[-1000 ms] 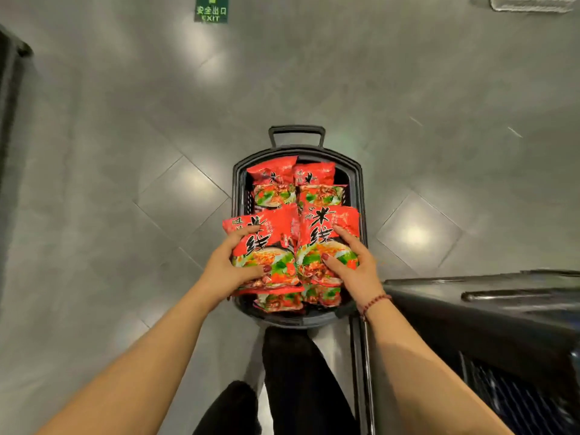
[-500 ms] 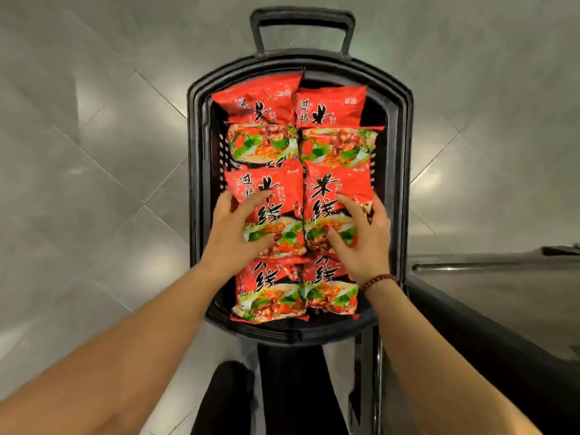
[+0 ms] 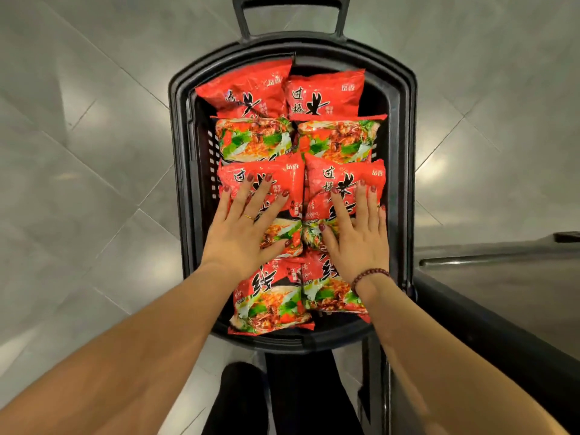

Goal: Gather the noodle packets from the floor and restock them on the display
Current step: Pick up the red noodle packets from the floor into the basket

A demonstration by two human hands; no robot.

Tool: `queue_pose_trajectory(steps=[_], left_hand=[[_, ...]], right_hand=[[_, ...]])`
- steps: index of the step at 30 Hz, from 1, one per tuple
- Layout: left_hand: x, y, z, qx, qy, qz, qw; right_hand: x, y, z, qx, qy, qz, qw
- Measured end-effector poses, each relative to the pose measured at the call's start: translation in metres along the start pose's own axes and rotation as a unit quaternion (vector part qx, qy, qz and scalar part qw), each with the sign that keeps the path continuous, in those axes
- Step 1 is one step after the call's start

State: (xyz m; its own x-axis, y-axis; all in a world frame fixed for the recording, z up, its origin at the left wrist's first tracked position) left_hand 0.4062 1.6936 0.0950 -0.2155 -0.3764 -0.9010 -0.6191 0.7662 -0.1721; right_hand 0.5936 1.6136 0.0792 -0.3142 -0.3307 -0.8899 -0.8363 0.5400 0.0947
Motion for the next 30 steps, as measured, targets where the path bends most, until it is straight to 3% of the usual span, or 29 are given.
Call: queue_pose_trajectory(steps=[5,10,15,22,30], left_hand=[[-0.037,-0.007,-0.008,0.009,0.048,-0.022,0.999],[-0.119,0.008,-0.052,0.041,-0.061,-0.091,0.993],[-0.209,0.047,-0.127,0.006,-0.128,-0.085,0.988],[-0.316,0.103,-0.241,0.017,-0.257,-0.070,0.964],[-0.360,0.181,-0.318,0.056,-0.254,-0.070,0.963]], right_hand=[[-0.036,0.010,-0.009,-0.001,0.041,0.004,0.999],[-0.114,0.053,-0.041,-0.013,-0.010,0.088,0.996],[-0.190,0.106,-0.090,-0.065,-0.058,0.128,0.988],[-0.282,0.209,-0.168,-0.089,-0.134,0.082,0.984],[-0.327,0.320,-0.223,-0.046,-0.204,0.109,0.972]])
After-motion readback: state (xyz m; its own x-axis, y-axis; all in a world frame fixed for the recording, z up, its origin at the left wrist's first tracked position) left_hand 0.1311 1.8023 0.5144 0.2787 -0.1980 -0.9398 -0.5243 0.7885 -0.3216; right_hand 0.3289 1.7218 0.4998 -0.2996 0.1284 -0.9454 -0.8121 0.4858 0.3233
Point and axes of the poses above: each hand's wrist, its own z-axis towards the middle knuckle, its own x-axis out of the palm, y = z × x, the point moved 6 cm from there along z, towards the middle knuckle, and after that the axes turned 12 degrees about x, right-handed, at the moved point
